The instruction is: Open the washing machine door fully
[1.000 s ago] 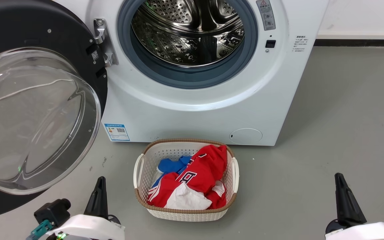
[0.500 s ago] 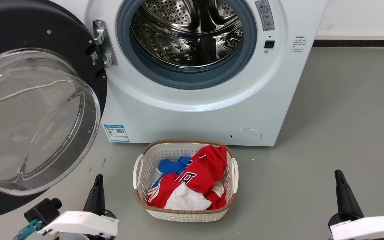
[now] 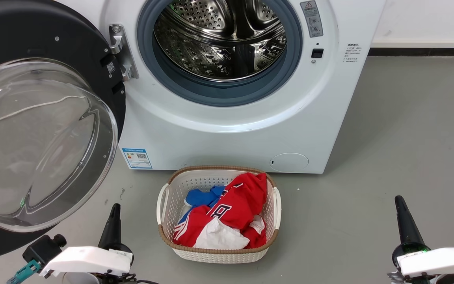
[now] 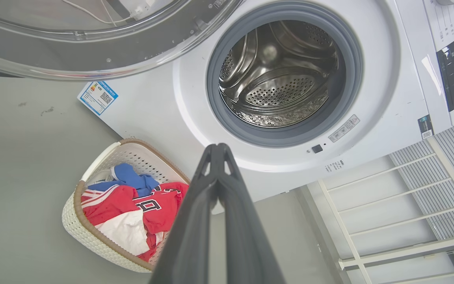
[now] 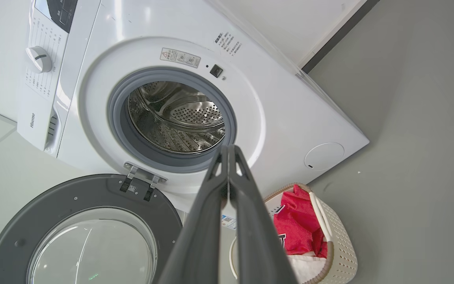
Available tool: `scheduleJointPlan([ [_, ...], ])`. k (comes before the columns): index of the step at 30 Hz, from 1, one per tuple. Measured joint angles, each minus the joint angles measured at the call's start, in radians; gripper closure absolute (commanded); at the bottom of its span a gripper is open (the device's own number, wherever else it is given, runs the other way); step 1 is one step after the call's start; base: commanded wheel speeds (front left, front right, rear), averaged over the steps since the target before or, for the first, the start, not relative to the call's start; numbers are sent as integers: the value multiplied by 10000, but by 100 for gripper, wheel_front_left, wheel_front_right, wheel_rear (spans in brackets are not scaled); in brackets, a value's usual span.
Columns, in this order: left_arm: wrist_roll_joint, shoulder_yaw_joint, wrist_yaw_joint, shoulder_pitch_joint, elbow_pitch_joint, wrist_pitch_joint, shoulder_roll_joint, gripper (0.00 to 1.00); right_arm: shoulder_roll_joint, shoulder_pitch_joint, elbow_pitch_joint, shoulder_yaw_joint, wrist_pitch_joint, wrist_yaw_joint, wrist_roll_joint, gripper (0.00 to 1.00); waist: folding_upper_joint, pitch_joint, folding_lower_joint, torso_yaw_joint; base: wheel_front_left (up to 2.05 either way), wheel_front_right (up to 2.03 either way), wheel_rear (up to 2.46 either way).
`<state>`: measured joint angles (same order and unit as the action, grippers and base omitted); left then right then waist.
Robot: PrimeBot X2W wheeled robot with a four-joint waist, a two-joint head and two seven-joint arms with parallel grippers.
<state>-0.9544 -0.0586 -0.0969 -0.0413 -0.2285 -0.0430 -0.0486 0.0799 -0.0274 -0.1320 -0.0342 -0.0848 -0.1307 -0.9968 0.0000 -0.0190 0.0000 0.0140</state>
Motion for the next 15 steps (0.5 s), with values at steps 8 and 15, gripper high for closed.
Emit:
scheduleJointPlan([
  [8,-930,-82,-17,-77,-23,230,-2,100,12,175,-165,-40,242,0,-947,100,0,17,0,-15,0,0,0],
  [15,-1816,-150,-88,-175,-44,439,-2,100,15,314,-313,-77,433,0,-1814,100,0,35,0,-31,0,0,0],
])
